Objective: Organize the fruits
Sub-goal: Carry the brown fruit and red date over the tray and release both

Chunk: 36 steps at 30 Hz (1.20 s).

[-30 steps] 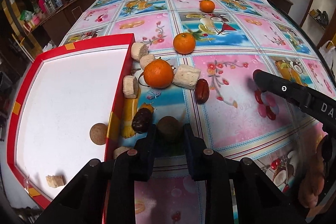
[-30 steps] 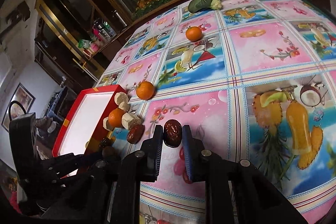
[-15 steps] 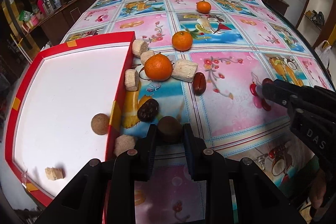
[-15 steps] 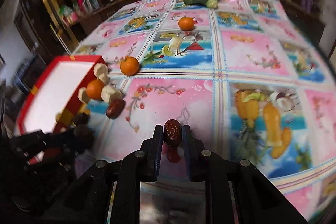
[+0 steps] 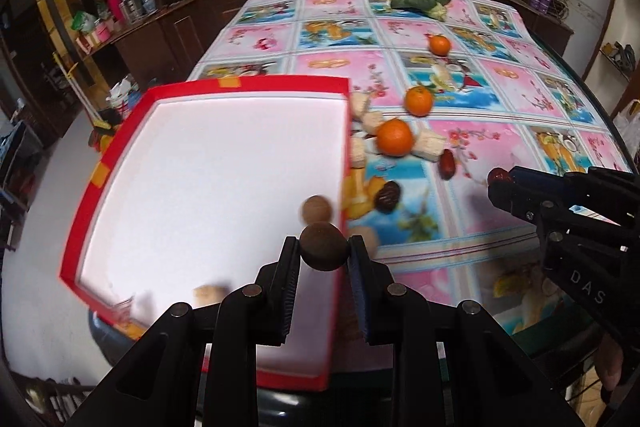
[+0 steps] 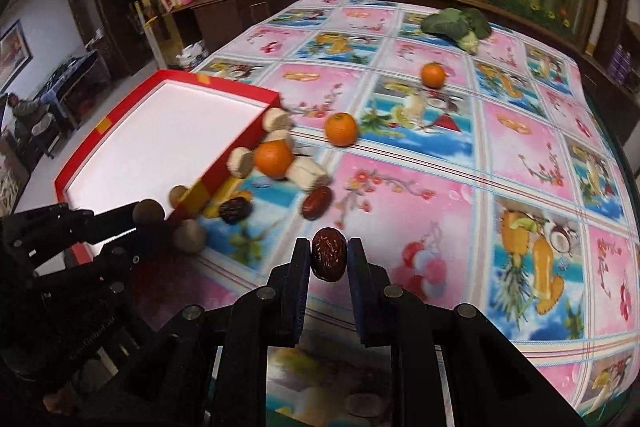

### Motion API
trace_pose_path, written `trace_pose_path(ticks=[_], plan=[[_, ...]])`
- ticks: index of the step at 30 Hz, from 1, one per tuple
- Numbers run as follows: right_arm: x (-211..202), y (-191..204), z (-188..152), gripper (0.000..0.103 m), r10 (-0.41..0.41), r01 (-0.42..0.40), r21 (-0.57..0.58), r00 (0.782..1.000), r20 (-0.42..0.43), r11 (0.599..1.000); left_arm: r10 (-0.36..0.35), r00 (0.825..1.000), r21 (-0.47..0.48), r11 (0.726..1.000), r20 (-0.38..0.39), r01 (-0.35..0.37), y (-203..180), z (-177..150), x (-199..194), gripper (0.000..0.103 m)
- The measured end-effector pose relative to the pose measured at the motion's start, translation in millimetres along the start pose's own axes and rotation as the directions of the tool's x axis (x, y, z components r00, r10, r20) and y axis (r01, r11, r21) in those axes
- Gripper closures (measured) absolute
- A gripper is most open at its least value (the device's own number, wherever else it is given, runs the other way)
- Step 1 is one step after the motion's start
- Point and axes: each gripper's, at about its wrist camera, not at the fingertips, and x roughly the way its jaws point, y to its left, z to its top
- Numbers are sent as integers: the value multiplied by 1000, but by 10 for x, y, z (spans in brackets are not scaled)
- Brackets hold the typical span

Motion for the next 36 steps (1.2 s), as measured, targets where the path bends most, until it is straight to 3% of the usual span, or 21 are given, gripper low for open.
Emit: trace_pose_path(ticks=[5,16,27,36], plan=[[30,316,161,84,93,-95,-62,995,-26,994,24,999,-67,997,-36,-26,403,41,-70,79],[189,985,549,84,186,-195,-162,980,-70,967,101,994,-151,983,-27,-104,1054,293,-142,79],[756,1314,802,85,100,-139,-231,980,-172,963,81,987,-54,995,-142,-89,1155,351,603,79],[1029,1482,775,83,59,-124,-285,973,-225,951,93,984,-43,994,-154,-101,1179,383,615,78]])
